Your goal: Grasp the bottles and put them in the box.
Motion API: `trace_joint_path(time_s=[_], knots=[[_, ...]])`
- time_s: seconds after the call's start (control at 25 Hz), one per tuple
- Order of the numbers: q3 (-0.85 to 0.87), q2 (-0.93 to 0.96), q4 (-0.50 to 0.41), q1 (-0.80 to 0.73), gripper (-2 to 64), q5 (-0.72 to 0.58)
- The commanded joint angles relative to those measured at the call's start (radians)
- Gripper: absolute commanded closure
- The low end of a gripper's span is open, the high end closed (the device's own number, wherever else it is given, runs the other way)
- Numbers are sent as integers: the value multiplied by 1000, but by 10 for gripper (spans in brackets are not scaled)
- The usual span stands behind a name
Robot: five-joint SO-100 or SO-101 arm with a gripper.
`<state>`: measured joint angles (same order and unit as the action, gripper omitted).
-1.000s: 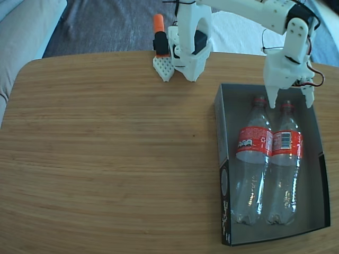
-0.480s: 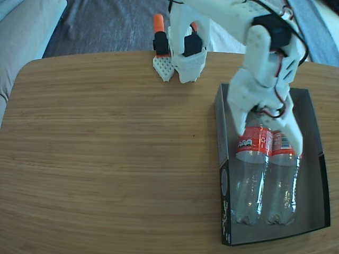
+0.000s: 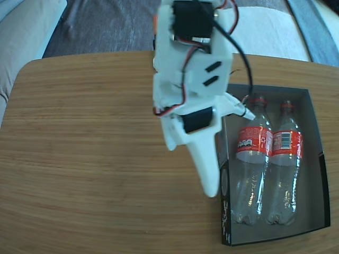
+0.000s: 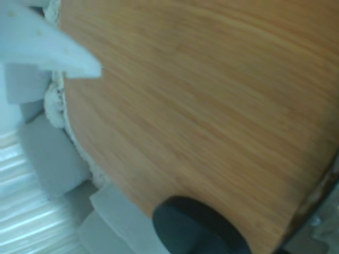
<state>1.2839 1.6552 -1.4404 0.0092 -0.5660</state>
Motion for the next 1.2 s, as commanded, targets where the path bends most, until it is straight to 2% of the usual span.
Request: trace_joint_path(time_s=[0.0,0.08,0.16,0.32,0.52,0.64,0.88,1.0,1.16], knots=[[-38,18,0,87,2,-3],[-38,14,-15,138,3,3],[-38,14,-51,172,42,6],[-37,26,-75,206,218,46],[3,29,-63,193,429,255],[41,77,-54,170,521,371],[334,295,114,133,546,508],[482,408,176,124,546,503],[632,537,213,86,546,502]])
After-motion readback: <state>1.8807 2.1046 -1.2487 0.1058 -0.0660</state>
